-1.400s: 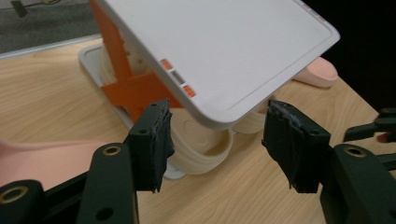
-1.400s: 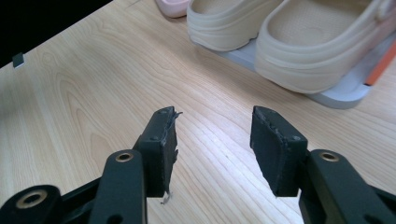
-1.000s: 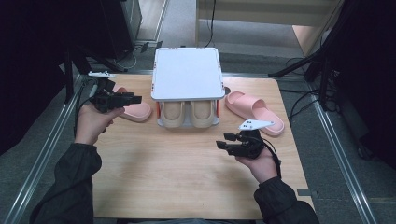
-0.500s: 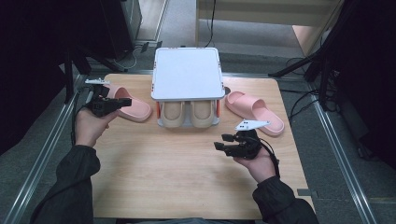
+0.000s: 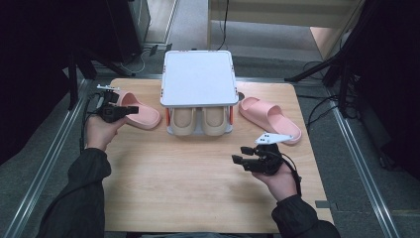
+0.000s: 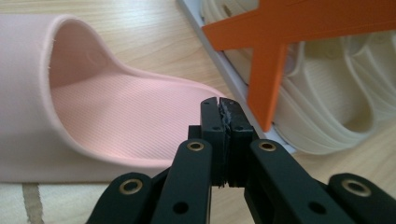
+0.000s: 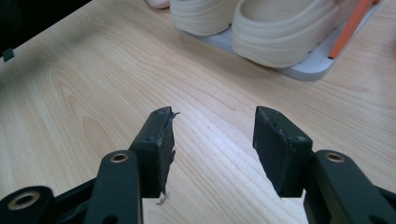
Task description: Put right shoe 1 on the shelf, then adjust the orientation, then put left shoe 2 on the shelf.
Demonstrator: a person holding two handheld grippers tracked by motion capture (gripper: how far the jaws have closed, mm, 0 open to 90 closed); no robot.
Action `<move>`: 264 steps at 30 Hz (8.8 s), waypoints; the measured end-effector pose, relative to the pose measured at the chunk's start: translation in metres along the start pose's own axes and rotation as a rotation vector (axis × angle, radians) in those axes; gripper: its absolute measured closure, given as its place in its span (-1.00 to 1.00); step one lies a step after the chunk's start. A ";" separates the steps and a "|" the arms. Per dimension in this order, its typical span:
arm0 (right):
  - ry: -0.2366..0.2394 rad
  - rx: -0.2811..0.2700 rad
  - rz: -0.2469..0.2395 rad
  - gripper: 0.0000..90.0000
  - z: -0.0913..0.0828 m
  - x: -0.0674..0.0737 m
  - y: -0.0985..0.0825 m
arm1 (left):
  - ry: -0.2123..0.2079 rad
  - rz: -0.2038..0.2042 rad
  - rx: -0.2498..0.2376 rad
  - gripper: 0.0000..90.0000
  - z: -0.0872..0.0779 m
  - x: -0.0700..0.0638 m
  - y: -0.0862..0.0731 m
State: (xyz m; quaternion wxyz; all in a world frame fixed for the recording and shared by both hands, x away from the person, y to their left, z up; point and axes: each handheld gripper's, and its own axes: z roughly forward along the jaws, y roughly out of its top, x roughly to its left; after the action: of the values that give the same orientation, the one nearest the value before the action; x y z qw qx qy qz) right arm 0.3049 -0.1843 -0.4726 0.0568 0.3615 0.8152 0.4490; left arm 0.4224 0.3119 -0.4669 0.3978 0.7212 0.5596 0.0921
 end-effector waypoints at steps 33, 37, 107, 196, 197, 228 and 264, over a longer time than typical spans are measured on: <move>-0.002 0.001 -0.010 0.09 0.005 0.007 -0.005 | 0.069 -0.123 0.015 0.98 0.031 0.046 -0.018; -0.001 0.005 -0.011 0.09 0.006 0.007 -0.005 | 0.074 -0.127 0.012 0.98 0.028 0.049 -0.020; -0.003 0.017 -0.011 0.10 0.019 0.004 0.001 | 0.187 -0.196 -0.095 0.05 -0.006 0.089 -0.032; 0.023 -0.041 -0.021 0.11 0.014 -0.003 0.013 | 0.138 -0.085 -0.024 0.81 -0.028 -0.087 0.176; 0.024 -0.041 -0.019 0.11 0.014 -0.003 0.013 | 0.136 -0.089 -0.030 0.81 -0.025 -0.089 0.177; 0.025 -0.040 -0.022 0.11 0.014 -0.004 0.013 | 0.079 -0.042 0.030 0.48 0.022 -0.117 0.175; 0.007 -0.065 -0.022 0.11 0.006 -0.012 0.013 | -0.031 0.032 -0.046 0.15 -0.028 -0.111 0.156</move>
State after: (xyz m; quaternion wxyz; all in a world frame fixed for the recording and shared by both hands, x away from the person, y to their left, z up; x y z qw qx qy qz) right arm 0.3231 -0.1835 -0.4690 0.0705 0.3489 0.8042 0.4759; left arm 0.4806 0.2190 -0.3081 0.4213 0.7220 0.5396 0.0997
